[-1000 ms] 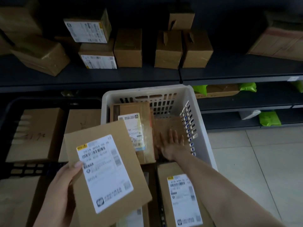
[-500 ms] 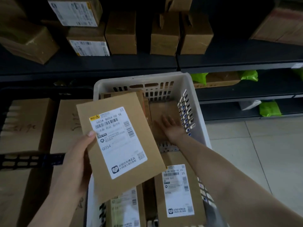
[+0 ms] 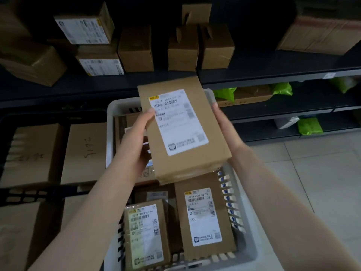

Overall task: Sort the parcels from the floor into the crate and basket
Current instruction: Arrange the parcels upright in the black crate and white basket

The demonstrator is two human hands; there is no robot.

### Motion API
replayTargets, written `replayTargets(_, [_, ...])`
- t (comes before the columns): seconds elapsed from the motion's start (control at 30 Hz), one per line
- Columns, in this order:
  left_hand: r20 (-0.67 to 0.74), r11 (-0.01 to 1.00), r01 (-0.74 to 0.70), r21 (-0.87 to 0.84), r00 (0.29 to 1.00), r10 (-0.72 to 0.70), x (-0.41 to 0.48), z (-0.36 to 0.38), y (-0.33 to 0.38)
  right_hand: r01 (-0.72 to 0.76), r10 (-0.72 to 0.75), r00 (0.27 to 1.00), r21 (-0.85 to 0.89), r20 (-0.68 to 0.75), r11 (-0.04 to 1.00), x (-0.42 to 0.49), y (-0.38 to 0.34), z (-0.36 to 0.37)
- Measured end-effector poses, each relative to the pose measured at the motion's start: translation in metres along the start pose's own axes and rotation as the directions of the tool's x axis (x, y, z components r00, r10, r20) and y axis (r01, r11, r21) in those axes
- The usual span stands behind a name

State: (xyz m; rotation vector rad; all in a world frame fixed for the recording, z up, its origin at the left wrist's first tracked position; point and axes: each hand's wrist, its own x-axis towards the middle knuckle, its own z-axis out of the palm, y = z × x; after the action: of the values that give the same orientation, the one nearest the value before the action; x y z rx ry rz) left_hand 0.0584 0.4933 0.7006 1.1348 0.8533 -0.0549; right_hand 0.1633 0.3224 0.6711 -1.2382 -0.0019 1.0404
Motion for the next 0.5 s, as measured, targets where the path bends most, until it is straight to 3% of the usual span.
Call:
replayTargets(0.07, [-0.049, 1.000, 0.012, 0.016, 0.999, -0.011, 0.015, 0.016, 0.005, 0.087, -0.087, 0.996, -0.061, 0.004, 0.994, -0.010, -0.010, -0.004])
replayTargets(0.17, [-0.136, 0.996, -0.022, 0.089, 0.990, 0.034, 0.043, 0.036, -0.001, 0.085, -0.115, 0.987, -0.243, -0.113, 0.966, 0.004, -0.009, -0.012])
replayTargets(0.23, [-0.100, 0.967, -0.132, 0.219, 0.983, 0.157, 0.062, 0.043, -0.014, 0.087, -0.200, 0.960, -0.471, -0.196, 0.878, 0.022, -0.004, -0.022])
replayTargets(0.27, [-0.039, 0.907, -0.213, 0.362, 0.969, 0.243, 0.071, 0.042, -0.023, 0.086, -0.264, 0.944, -0.624, -0.199, 0.777, 0.030, -0.001, -0.027])
replayTargets(0.3, [0.074, 0.776, -0.295, 0.557, 0.949, 0.307, 0.079, 0.037, -0.033, 0.076, -0.322, 0.930, -0.766, -0.176, 0.638, 0.037, 0.003, -0.030])
replayTargets(0.33, [0.203, 0.527, -0.343, 0.777, 0.930, 0.306, 0.087, 0.031, -0.044, 0.050, -0.348, 0.928, -0.885, -0.129, 0.462, 0.042, 0.008, -0.033])
replayTargets(0.37, [0.281, 0.197, -0.342, 0.919, 0.918, 0.280, 0.091, 0.025, -0.055, 0.010, -0.341, 0.937, -0.970, -0.076, 0.244, 0.045, 0.016, -0.035])
replayTargets(0.4, [0.338, -0.125, -0.315, 0.941, 0.896, 0.288, 0.096, 0.019, -0.066, -0.029, -0.298, 0.954, -1.000, -0.029, 0.005, 0.046, 0.027, -0.035])
replayTargets(0.43, [0.387, -0.332, -0.283, 0.900, 0.869, 0.308, 0.096, 0.016, -0.074, -0.040, -0.228, 0.974, -0.975, 0.011, -0.218, 0.048, 0.038, -0.034])
replayTargets(0.47, [0.409, -0.424, -0.254, 0.869, 0.851, 0.330, 0.096, 0.016, -0.077, -0.016, -0.146, 0.988, -0.934, 0.039, -0.356, 0.052, 0.050, -0.034])
replayTargets(0.5, [0.414, -0.446, -0.242, 0.862, 0.844, 0.341, 0.095, 0.014, -0.079, 0.007, -0.075, 0.996, -0.914, 0.041, -0.406, 0.055, 0.058, -0.033])
